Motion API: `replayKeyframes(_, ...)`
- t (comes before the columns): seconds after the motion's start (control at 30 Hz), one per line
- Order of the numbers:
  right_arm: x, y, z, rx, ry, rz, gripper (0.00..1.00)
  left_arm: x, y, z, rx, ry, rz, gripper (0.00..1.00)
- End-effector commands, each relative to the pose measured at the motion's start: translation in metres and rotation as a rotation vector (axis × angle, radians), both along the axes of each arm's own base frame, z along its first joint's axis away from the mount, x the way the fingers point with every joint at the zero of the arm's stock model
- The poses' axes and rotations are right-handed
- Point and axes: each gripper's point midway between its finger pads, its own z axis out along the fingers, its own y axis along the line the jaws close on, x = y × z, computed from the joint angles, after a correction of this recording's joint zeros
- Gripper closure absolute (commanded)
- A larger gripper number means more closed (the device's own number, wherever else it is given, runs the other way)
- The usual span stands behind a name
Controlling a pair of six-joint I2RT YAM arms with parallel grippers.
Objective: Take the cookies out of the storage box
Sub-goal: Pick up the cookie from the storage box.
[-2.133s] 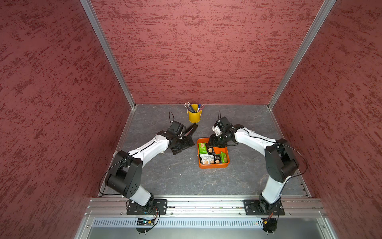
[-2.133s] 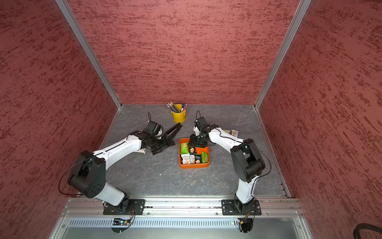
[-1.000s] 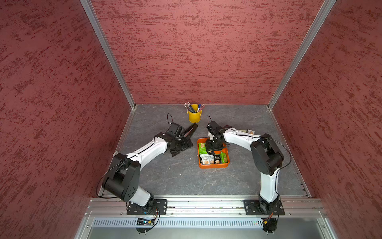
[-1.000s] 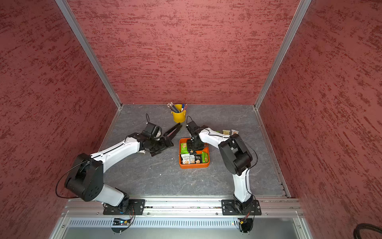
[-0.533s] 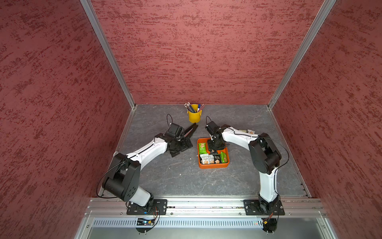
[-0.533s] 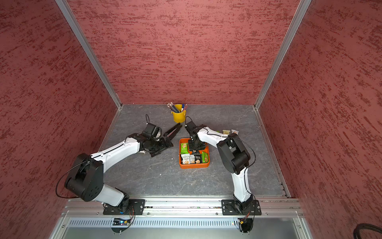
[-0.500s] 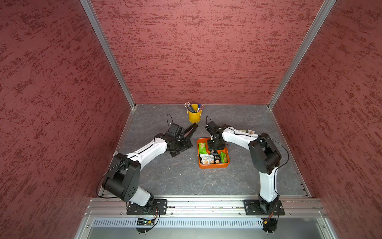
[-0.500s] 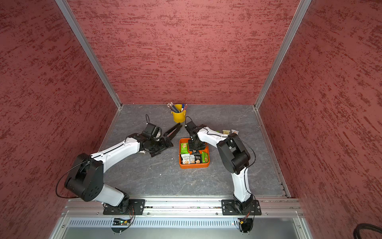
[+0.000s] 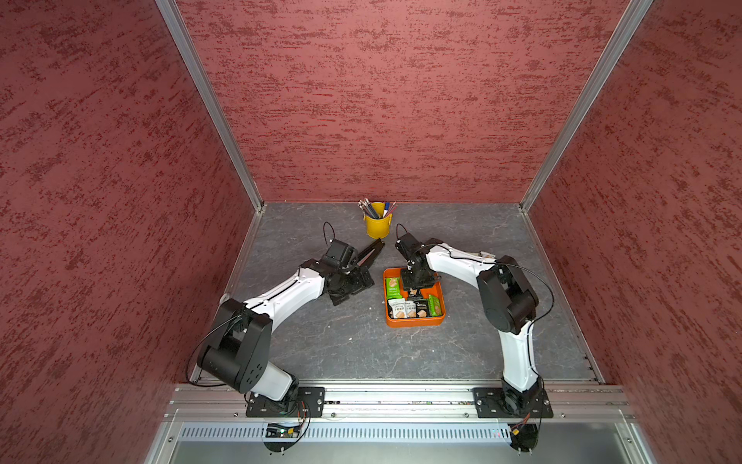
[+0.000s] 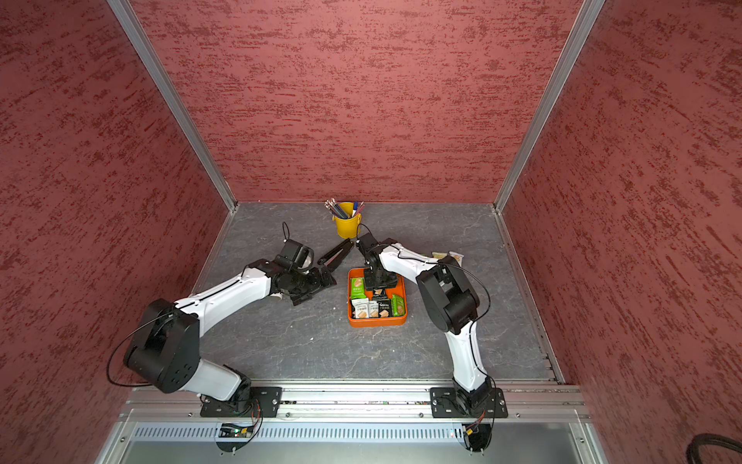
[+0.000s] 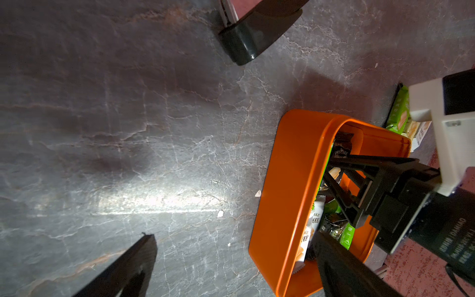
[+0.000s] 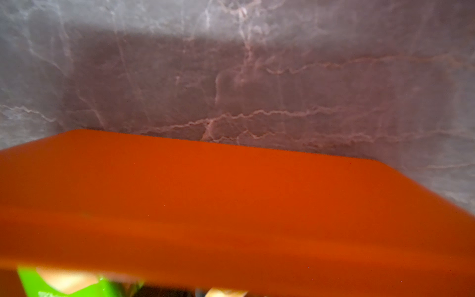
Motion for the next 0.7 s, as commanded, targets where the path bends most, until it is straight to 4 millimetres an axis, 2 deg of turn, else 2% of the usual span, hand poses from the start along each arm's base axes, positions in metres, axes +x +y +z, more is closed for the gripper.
replayKeyframes(0.0, -0.005, -0.008, -0.014, -0.059, 0.023, -0.007, 0.52, 0.001, 0.002, 0.004, -0.006, -0.028, 0.014, 0.00)
replayKeyframes(0.13, -0.005, -0.006, -0.005, -0.033, 0.011, -0.006, 0.59, -0.001, 0.002, 0.003, -0.009, -0.026, 0.017, 0.00)
replayKeyframes(0.4, -0.010, 0.011, 0.034, 0.105, -0.021, 0.002, 0.59, -0.003, -0.002, 0.005, -0.019, -0.031, 0.011, 0.00)
replayKeyframes(0.67, -0.023, 0.013, 0.070, 0.208, -0.062, -0.006, 0.59, 0.001, -0.014, 0.009, -0.031, -0.041, -0.015, 0.00)
